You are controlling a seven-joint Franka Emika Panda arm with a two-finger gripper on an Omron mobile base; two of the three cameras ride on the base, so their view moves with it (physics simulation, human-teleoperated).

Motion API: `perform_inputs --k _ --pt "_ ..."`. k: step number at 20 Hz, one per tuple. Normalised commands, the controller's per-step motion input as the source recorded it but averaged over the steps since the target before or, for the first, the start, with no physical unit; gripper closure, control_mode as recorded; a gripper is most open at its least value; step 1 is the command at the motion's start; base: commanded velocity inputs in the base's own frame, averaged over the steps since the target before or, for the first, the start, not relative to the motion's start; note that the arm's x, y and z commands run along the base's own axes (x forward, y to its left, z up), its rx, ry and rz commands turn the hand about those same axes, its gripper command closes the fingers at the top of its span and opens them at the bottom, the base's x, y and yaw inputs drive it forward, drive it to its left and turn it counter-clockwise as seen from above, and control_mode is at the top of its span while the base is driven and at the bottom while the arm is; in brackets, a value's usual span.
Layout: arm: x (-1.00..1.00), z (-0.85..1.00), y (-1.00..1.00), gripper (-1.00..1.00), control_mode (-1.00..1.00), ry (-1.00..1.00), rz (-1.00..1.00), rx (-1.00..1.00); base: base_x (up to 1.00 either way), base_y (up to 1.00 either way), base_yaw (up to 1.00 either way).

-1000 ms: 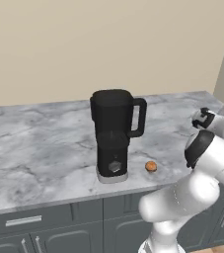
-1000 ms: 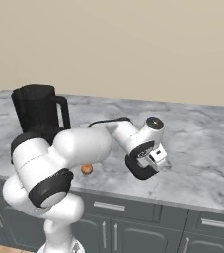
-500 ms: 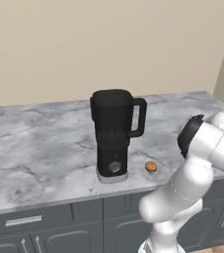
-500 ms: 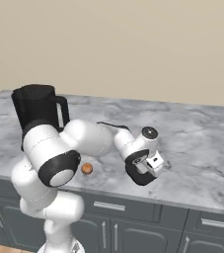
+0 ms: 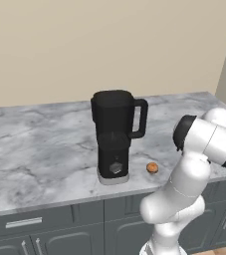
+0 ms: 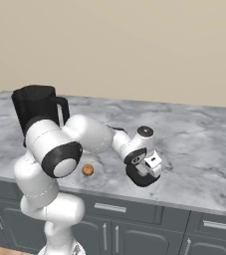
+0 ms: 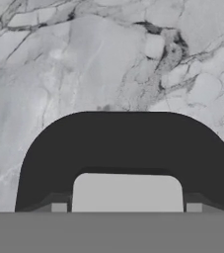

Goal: Open the blender lid, put the tangerine in the blender, close the lid, and start the blender.

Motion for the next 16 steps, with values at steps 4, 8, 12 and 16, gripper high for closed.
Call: perform_inputs --k 4,8,12,16 --pt "0.21 -0.23 0.22 -1.0 -1.0 0.14 0.0 -0.04 0.0 0.0 0.0" --pt "0.0 -0.07 0.2 -1.0 -1.0 0.11 0.0 0.0 0.0 0.0 0.0" --pt "0.0 0.12 0.02 -1.0 -1.0 0.08 0.0 0.0 0.0 0.0 0.0" --pt "0.0 0.47 0.0 -1.0 -1.0 0.0 0.0 0.0 0.0 0.0 0.0"
